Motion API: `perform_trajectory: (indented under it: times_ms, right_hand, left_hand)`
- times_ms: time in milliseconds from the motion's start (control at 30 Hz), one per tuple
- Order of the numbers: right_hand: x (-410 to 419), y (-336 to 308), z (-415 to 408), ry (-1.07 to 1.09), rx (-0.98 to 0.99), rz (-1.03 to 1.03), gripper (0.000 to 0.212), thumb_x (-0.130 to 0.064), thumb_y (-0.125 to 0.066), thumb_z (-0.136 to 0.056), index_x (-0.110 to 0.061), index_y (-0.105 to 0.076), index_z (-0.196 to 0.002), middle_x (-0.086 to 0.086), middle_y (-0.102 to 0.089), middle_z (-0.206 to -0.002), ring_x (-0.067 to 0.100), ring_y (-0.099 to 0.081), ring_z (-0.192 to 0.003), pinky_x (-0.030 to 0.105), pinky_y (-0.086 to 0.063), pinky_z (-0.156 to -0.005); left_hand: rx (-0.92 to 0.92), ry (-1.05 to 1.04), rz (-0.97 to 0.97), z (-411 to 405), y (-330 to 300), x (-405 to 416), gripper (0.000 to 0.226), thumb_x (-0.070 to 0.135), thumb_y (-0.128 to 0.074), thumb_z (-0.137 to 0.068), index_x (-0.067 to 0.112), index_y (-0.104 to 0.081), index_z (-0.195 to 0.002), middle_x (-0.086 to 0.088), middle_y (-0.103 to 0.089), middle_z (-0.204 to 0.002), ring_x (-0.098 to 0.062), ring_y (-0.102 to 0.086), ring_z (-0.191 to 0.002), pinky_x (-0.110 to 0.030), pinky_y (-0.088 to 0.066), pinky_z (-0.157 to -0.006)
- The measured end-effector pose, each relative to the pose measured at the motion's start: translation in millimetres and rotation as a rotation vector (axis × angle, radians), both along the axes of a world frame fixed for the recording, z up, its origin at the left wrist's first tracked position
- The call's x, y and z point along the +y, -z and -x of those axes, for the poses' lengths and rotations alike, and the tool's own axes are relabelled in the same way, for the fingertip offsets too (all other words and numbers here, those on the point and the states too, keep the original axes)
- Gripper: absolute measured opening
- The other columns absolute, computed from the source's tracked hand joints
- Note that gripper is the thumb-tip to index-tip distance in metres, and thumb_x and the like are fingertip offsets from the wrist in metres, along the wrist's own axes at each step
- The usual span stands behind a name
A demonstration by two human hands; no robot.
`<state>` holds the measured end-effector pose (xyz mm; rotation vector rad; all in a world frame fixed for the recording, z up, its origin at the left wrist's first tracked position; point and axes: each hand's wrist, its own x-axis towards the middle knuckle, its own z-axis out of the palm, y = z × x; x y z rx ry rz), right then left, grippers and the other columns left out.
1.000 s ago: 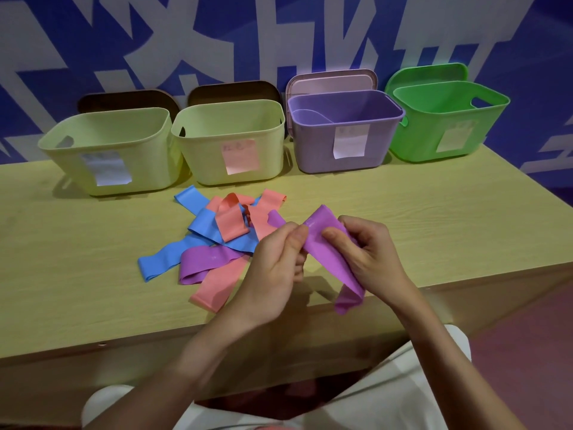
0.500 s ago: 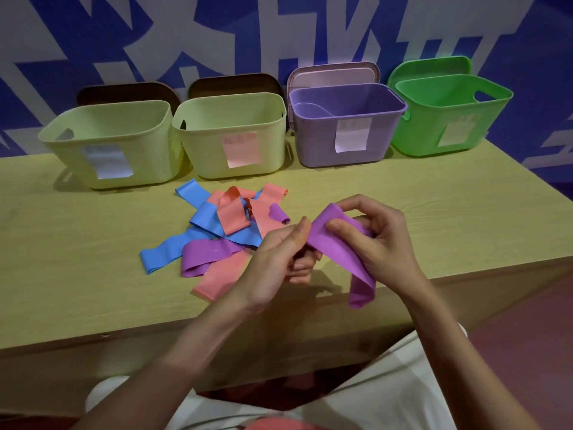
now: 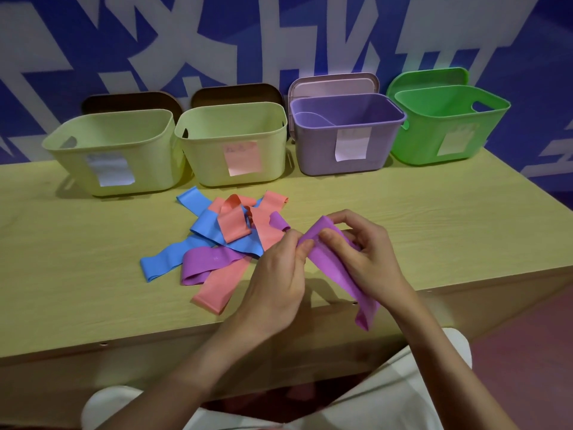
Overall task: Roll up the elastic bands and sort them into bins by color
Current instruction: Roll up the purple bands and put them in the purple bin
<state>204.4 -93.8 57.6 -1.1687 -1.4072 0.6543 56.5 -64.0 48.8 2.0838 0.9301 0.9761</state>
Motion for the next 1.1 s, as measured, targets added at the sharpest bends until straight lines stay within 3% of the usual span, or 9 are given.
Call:
perform_trajectory:
  times_ms: [100, 233, 333, 400, 500, 633, 733, 900, 1100]
  right_hand:
    - [3.7, 4.3, -1.1, 0.004, -0.038, 0.022, 0.026, -0.031, -0.059, -0.093, -0.013, -0.06, -0.074, -0.01, -0.05, -0.058, 0.001, -0.041, -0.053, 0.015, -0.031, -0.051]
    - [4.3, 3.4, -3.8, -0.014, 0.016, 0.017, 0.033, -0.023, -0.058, -0.09, -0.006, -0.053, -0.062, -0.009, -0.041, -0.054, 0.001, -0.034, -0.05, 0.014, -0.026, -0.048]
    - [6.2, -0.6, -4.5, -0.018, 0.042, -0.019, 0.03, -0.017, -0.058, -0.089, -0.012, -0.052, -0.061, -0.013, -0.04, -0.052, -0.002, -0.032, -0.048, 0.012, -0.025, -0.047]
    - [8.7, -2.6, -3.1, -0.018, 0.069, -0.042, 0.024, -0.015, -0.06, -0.088, -0.016, -0.055, -0.065, -0.015, -0.043, -0.05, -0.003, -0.034, -0.048, 0.011, -0.026, -0.047]
    - [10.2, -5.4, -1.7, -0.06, 0.136, -0.041, 0.001, -0.015, -0.062, -0.088, -0.015, -0.062, -0.088, -0.01, -0.051, -0.05, -0.001, -0.037, -0.043, 0.013, -0.028, -0.044]
    - [10.5, -6.7, -1.9, -0.105, 0.117, -0.06, 0.012, -0.014, -0.06, -0.089, -0.011, -0.065, -0.099, -0.01, -0.059, -0.057, 0.0, -0.042, -0.046, 0.014, -0.031, -0.044]
    - [9.6, -5.7, -2.5, -0.078, 0.115, -0.067, 0.004, -0.016, -0.061, -0.087, -0.017, -0.063, -0.091, -0.013, -0.058, -0.054, -0.001, -0.043, -0.045, 0.014, -0.032, -0.044]
    - [8.6, -1.3, -4.5, -0.018, 0.15, -0.029, 0.003, -0.019, -0.063, -0.085, -0.016, -0.063, -0.086, -0.009, -0.06, -0.054, 0.001, -0.047, -0.045, 0.015, -0.034, -0.043]
    - [8.8, 1.5, -2.2, -0.028, 0.157, -0.02, 0.007, -0.023, -0.065, -0.087, -0.016, -0.063, -0.087, -0.005, -0.057, -0.053, 0.003, -0.043, -0.045, 0.016, -0.033, -0.043]
  left_hand:
    - [-0.105, -0.009, 0.111, -1.4, 3.2, 4.4, 0.034, 0.039, -0.033, -0.098, 0.015, -0.044, -0.077, 0.009, -0.039, -0.059, -0.009, -0.035, -0.053, -0.035, -0.031, -0.052]
    - [-0.342, 0.12, 0.464, 0.1, -6.1, 8.4, 0.037, 0.039, -0.04, -0.098, 0.013, -0.035, -0.072, 0.014, -0.027, -0.051, -0.003, -0.023, -0.045, -0.022, -0.024, -0.045]
    - [-0.479, 0.245, 0.643, 1.8, -17.1, 7.5, 0.031, 0.032, -0.045, -0.097, 0.01, -0.035, -0.078, 0.013, -0.023, -0.054, -0.003, -0.019, -0.044, -0.018, -0.018, -0.044]
    - [-0.552, 0.317, 0.739, 3.3, -20.9, 7.4, 0.026, 0.03, -0.044, -0.094, 0.011, -0.036, -0.078, 0.009, -0.021, -0.055, -0.004, -0.019, -0.043, -0.018, -0.02, -0.043]
    - [-0.601, 0.412, 0.861, 6.3, -23.0, 8.4, 0.033, 0.03, -0.041, -0.093, 0.011, -0.04, -0.067, 0.005, -0.018, -0.056, -0.005, -0.018, -0.042, -0.016, -0.021, -0.041]
    - [-0.556, 0.45, 0.913, 10.0, -23.9, 11.2, 0.036, 0.034, -0.04, -0.094, 0.01, -0.046, -0.068, 0.005, -0.018, -0.055, -0.005, -0.017, -0.042, -0.015, -0.022, -0.041]
    - [-0.442, 0.405, 0.842, 9.5, -24.5, 13.7, 0.043, 0.038, -0.041, -0.098, 0.01, -0.049, -0.066, 0.003, -0.022, -0.052, -0.007, -0.019, -0.041, -0.018, -0.02, -0.042]
    - [-0.183, 0.187, 0.379, 10.0, -17.3, 16.8, 0.049, 0.047, -0.043, -0.095, 0.005, -0.049, -0.072, 0.002, -0.044, -0.057, -0.007, -0.036, -0.049, -0.024, -0.031, -0.052]
    - [0.168, 0.126, -0.014, 11.2, -13.8, 10.4, 0.04, 0.049, -0.033, -0.098, 0.014, -0.045, -0.083, 0.001, -0.045, -0.067, -0.012, -0.044, -0.062, -0.031, -0.035, -0.059]
